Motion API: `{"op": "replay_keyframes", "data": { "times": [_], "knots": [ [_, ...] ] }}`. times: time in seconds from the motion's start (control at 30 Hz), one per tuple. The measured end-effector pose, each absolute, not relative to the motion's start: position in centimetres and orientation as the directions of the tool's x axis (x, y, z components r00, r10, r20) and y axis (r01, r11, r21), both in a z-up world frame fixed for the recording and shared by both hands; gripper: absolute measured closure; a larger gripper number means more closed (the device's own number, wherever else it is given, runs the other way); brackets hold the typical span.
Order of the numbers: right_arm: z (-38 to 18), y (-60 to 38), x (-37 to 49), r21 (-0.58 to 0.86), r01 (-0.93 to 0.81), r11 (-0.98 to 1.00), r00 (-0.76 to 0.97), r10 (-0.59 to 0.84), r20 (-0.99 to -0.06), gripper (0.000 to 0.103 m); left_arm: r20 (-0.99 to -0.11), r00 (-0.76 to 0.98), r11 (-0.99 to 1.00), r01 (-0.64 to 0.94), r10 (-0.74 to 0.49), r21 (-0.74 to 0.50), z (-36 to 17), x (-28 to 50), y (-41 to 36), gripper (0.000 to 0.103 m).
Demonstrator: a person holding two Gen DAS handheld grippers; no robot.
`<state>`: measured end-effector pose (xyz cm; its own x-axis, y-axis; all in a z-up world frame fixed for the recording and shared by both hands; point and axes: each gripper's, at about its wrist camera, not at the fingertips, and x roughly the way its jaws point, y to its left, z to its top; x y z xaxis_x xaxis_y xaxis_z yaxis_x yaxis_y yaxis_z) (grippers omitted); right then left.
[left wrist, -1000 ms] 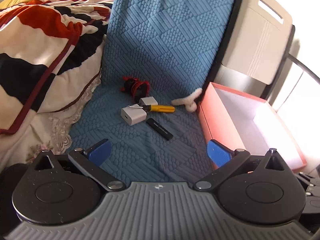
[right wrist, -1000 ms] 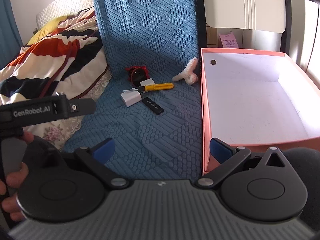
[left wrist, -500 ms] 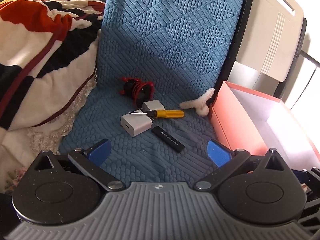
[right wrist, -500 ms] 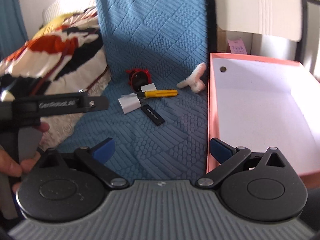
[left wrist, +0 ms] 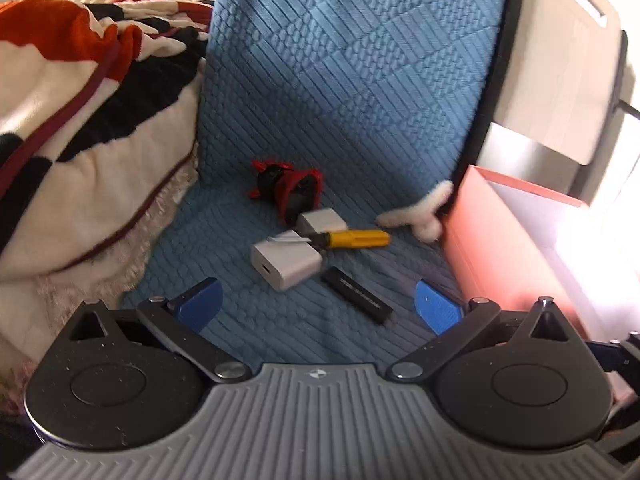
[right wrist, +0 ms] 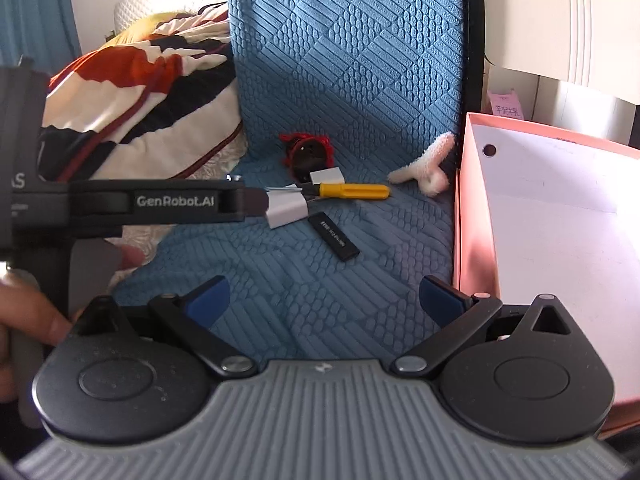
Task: Organize rigid objects
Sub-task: 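Move the left tool toward the white adapter while the right tool approaches the black USB stick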
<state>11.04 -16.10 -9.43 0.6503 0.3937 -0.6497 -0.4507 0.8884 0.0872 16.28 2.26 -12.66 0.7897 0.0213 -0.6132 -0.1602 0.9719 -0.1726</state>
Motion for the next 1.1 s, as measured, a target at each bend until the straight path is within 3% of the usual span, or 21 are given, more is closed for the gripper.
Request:
{"op": "replay_keyframes", "data": {
  "times": [0.3, 0.83, 0.97, 1.1],
  "knots": [
    [-9.8, -14.5, 13.0, 0.054, -0.491, 0.869, 0.662, 0.413, -0.626, 0.000, -0.620, 0.779, 0.971, -0.211, 0.097, -0.113, -13.6, 20.0, 4.4, 0.000],
    [-11.2, -11.4, 17.1, -0.002, -0.539, 0.842, 0.650, 0.415, -0.636, 0.000, -0.681, 0.722, 0.933, -0.318, 0.124, -0.167, -15.6, 24.7, 8.4, 0.000],
    [-12.1, -10.2, 18.6, -0.027, -0.557, 0.830, 0.648, 0.414, -0.640, 0.009, -0.699, 0.708, 0.923, -0.327, 0.097, -0.203, -16.3, 25.3, 8.9, 0.001],
    [-13.6, -9.2, 20.7, -0.017, -0.556, 0.831, 0.618, 0.399, -0.677, 0.031, -0.712, 0.699, 0.909, -0.335, 0.063, -0.248, -16.8, 26.0, 9.3, 0.002]
  ]
}}
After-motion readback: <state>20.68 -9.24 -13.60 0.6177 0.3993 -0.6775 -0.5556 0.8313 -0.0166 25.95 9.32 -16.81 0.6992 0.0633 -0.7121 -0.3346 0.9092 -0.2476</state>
